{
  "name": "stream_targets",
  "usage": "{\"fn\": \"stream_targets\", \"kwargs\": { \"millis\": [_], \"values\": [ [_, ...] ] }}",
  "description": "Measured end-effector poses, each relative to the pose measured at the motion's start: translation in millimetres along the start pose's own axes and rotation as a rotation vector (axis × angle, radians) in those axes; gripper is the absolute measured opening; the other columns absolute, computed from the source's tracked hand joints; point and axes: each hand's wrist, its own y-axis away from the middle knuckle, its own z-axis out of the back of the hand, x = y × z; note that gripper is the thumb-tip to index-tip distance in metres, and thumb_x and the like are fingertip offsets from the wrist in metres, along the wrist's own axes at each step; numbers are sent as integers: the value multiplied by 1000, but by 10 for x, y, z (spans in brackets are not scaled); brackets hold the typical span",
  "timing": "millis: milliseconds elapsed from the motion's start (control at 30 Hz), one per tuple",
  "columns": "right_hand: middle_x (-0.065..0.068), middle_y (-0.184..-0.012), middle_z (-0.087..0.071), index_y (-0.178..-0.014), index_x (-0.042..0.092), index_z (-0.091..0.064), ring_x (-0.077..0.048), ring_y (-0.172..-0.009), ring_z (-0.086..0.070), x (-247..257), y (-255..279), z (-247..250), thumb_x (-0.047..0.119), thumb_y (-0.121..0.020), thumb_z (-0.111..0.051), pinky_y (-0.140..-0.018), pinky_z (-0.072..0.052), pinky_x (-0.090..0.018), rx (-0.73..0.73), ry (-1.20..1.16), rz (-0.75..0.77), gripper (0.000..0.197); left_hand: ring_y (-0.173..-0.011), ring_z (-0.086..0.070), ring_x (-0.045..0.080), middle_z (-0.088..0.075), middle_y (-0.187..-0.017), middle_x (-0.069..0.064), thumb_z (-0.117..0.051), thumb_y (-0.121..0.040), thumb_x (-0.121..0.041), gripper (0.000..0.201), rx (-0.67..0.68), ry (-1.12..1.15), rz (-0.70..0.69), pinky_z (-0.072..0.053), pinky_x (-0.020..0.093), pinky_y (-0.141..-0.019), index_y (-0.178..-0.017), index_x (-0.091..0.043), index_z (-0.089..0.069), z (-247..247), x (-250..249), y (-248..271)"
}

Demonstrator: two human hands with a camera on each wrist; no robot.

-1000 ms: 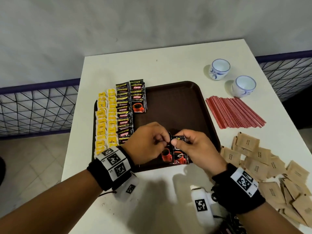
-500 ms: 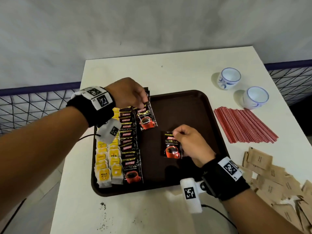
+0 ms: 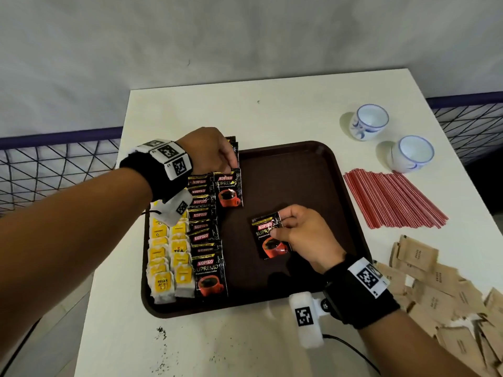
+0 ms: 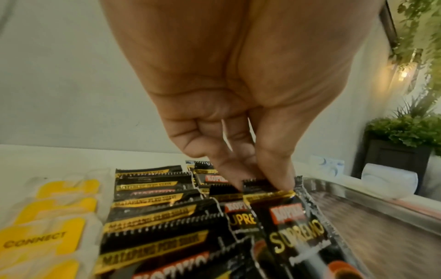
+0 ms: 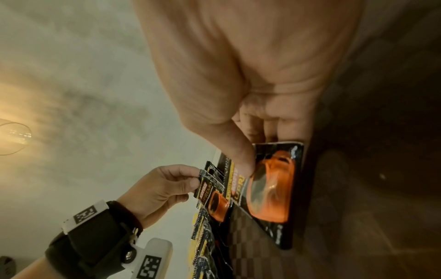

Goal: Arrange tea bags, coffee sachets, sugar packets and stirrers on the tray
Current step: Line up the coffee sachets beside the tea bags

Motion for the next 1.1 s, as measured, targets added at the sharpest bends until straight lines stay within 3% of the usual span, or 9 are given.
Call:
{"fn": "stream_targets", "kwargs": {
  "millis": [200, 267, 400, 533, 633, 700, 933, 1033, 1100],
  "values": [
    [-11, -88, -75, -92, 8, -68, -30, -85, -73, 68, -2, -56, -1, -81, -75, -83, -58, -49, -57, 16, 96, 16, -93, -55, 11, -56, -96, -12, -68, -87, -21, 17, -107, -195, -36, -39, 24, -79, -101, -30, -72, -103, -31, 0],
    [-11, -88, -74, -91, 11, -68, -31, -85, -72, 97, -12, -85, 2, -81, -76, -82, -57, -49, -66, 17, 125, 16, -92, -58, 9, -61, -98, -13, -67, -87, -20, 20, -97, -100, -117, -43, 25, -82, -104, -30, -72, -131, -129, 103],
    [-4, -77, -71, -88, 15, -68, -19, -72, -68, 184, -27, -119, 2, -80, -77, -77, -57, -46, -84, -27, 176, 17, -77, -68, 3, -73, -87, -10, -76, -81, -25, 21, 207, 145, -171, -54, 26, -78, -102, -28, -71, -205, -375, 349],
    [-1, -78, -69, -88, 14, -68, -17, -70, -66, 252, 22, -120, 3, -82, -76, -68, -54, -36, -77, -19, 211, 16, -69, -64, -3, -70, -71, -15, -78, -79, -26, 9, 91, 3, -215, -49, 18, -69, -87, -27, -75, -329, -430, 390],
    [-5, -85, -69, -91, 13, -69, -27, -79, -69, 199, 123, -27, 8, -81, -78, -77, -60, -45, -95, 12, 197, 15, -61, -64, -1, -67, -61, -18, -79, -78, -23, 8, 81, -10, -129, -43, 15, -63, -83, -28, -75, -294, -370, 350],
    [-3, -86, -70, -91, 15, -71, -24, -82, -70, 101, 273, 165, 11, -81, -79, -77, -60, -48, -129, 55, 162, 14, -63, -61, -2, -64, -63, -19, -81, -76, -23, 11, 57, -68, -78, -39, 15, -62, -86, -27, -76, -244, -295, 299],
    [6, -80, -74, -85, 25, -71, -7, -74, -69, -380, 1218, 1104, 15, -80, -79, -73, -54, -32, -296, 295, -11, 13, -67, -51, -4, -61, -71, -17, -79, -79, -25, 14, -32, -189, -3, -36, 16, -62, -92, -22, -78, -219, -81, 147],
    [12, -86, -68, -84, 35, -67, 6, -77, -62, -552, 1545, 1274, 27, -77, -81, -67, -46, -12, -296, 506, -43, 18, -75, -55, 8, -69, -82, -6, -77, -81, -22, 14, -62, -241, 1, -36, 22, -73, -94, -22, -77, -274, -72, 113],
    [18, -95, -59, -90, 41, -66, 6, -80, -59, -622, 1639, 1287, 36, -76, -83, -65, -41, -7, -261, 657, -56, 23, -82, -56, 12, -72, -91, -1, -77, -81, -22, 15, -80, -267, 15, -38, 25, -76, -96, -22, -77, -285, -60, 112]
  ]
}}
